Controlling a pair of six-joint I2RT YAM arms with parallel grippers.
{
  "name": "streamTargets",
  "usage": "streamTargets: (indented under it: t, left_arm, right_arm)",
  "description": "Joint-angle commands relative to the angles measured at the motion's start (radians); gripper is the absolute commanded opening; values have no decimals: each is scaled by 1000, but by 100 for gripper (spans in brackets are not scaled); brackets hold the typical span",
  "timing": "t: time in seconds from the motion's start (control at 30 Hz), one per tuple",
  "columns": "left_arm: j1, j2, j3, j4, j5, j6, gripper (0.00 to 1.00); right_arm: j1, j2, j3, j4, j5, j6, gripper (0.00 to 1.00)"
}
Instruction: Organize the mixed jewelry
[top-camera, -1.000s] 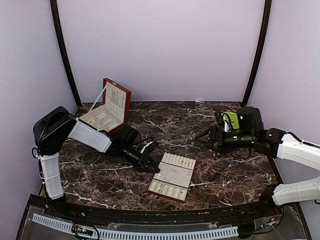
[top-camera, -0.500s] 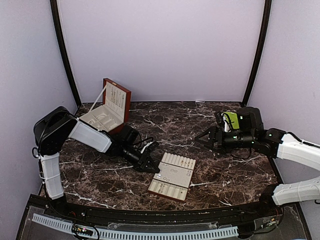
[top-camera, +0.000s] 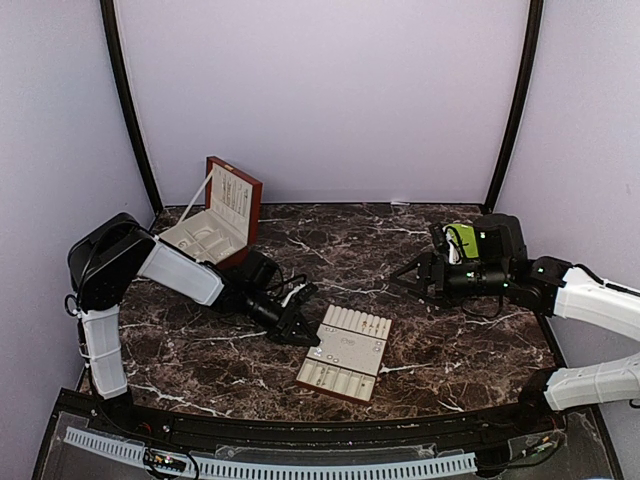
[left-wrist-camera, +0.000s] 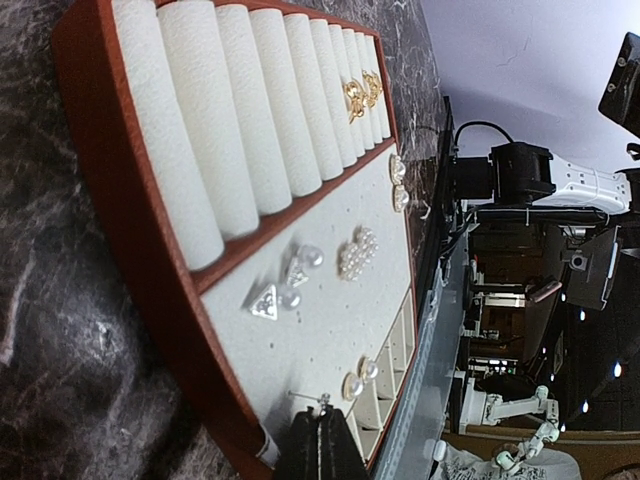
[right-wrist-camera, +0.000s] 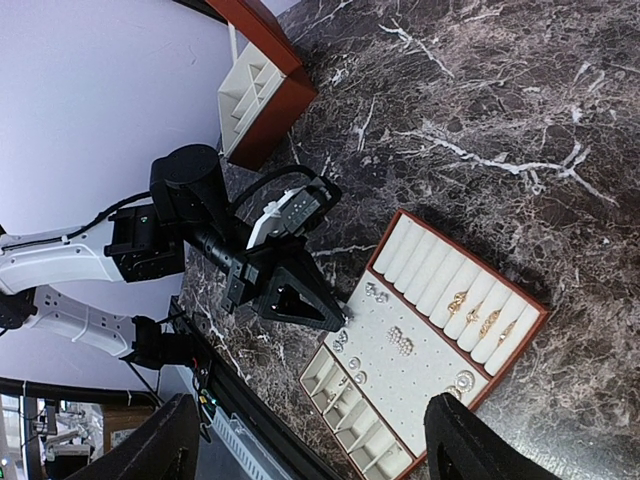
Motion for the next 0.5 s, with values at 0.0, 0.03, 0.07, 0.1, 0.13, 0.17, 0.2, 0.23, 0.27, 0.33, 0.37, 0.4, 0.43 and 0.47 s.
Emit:
streamTargets:
  t: [0.0, 0.03, 0.07, 0.1, 0.13, 0.17, 0.2, 0.23, 0.27, 0.33, 0.37, 0.4, 0.43, 0.47]
  left_arm:
    - [8, 4, 2, -19, -29, 1, 0]
    - [8, 1, 2, -22, -34, 1, 0]
    - [8, 1, 2, -22, -38, 1, 0]
    - [10, -1, 1, -24, -43, 0, 0]
    - [10, -4, 1, -26, -46, -2, 0]
    - [10, -5, 1, -26, -50, -3, 0]
    - [10, -6, 1, -28, -52, -3, 0]
    - [11, -8, 1, -31, -57, -3, 0]
    - [12, -9, 1, -33, -61, -3, 0]
    - [13, -11, 2, -36, -65, -4, 0]
    - [13, -11, 2, -36, -66, -5, 0]
    - [13, -13, 3, -37, -67, -6, 1]
    - [14, -13, 2, -38, -70, -6, 3]
    - [13, -16, 4, -39, -72, -8, 6]
  right_arm:
    - [-1, -3, 18, 7, 11, -17, 78]
    - [-2, -2, 19, 7, 11, -18, 78]
    - [-1, -3, 19, 7, 11, -18, 79]
    - [-1, -3, 19, 7, 11, -18, 78]
    - [-1, -2, 19, 8, 11, -18, 78]
    - [-1, -2, 19, 8, 10, -19, 78]
    - [-1, -2, 19, 7, 12, -18, 78]
    - [-1, -1, 19, 8, 13, -21, 78]
    - [-1, -1, 19, 9, 13, -21, 78]
    - [-1, 1, 20, 10, 10, -21, 78]
    - [-1, 1, 19, 11, 10, -21, 79]
    - [-1, 1, 19, 11, 10, -21, 78]
    - [-1, 1, 20, 12, 11, -21, 79]
    - [-1, 1, 21, 12, 11, -22, 79]
